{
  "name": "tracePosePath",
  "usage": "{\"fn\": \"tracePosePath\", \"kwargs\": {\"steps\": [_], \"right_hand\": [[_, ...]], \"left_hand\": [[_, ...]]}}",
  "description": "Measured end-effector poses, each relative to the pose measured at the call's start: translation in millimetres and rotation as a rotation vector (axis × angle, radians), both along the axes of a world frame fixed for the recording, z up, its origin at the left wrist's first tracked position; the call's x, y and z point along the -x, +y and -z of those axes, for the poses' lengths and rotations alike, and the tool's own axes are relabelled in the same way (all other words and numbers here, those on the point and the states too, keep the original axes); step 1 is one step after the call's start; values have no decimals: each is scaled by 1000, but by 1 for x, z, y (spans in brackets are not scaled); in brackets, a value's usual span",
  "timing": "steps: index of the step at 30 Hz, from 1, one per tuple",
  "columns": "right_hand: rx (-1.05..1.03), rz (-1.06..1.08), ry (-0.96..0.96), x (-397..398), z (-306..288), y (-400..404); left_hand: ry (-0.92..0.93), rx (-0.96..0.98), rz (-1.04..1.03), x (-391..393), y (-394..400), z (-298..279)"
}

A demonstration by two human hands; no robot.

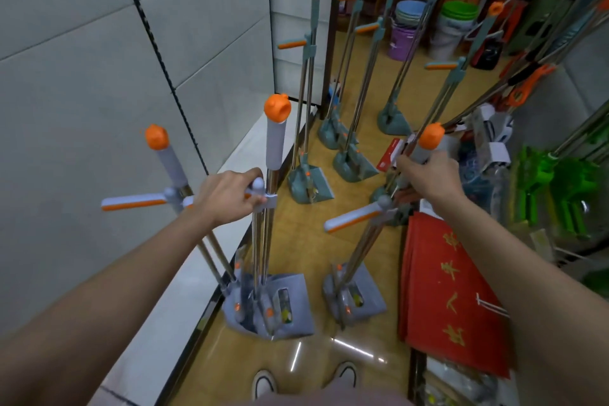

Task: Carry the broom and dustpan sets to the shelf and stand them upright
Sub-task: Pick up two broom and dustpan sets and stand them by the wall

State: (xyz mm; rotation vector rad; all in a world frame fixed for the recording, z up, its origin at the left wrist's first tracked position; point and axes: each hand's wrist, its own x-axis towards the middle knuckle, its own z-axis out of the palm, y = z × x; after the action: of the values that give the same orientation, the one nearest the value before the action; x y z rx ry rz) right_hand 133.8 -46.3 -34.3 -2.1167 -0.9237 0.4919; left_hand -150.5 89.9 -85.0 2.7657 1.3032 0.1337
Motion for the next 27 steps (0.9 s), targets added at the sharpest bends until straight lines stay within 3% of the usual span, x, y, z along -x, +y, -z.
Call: {"fn": "tracePosePath", "kwargs": {"steps": [6,17,27], "right_hand": [[11,-100,-28,55,7,14],[-105,-70,-125,118,-2,42],[-124,-11,26,161,4,64]], "left_hand": [[9,-39,45,21,1,3],[-39,-73,126,43,5,10],[-45,166,3,71,15,25]]}}
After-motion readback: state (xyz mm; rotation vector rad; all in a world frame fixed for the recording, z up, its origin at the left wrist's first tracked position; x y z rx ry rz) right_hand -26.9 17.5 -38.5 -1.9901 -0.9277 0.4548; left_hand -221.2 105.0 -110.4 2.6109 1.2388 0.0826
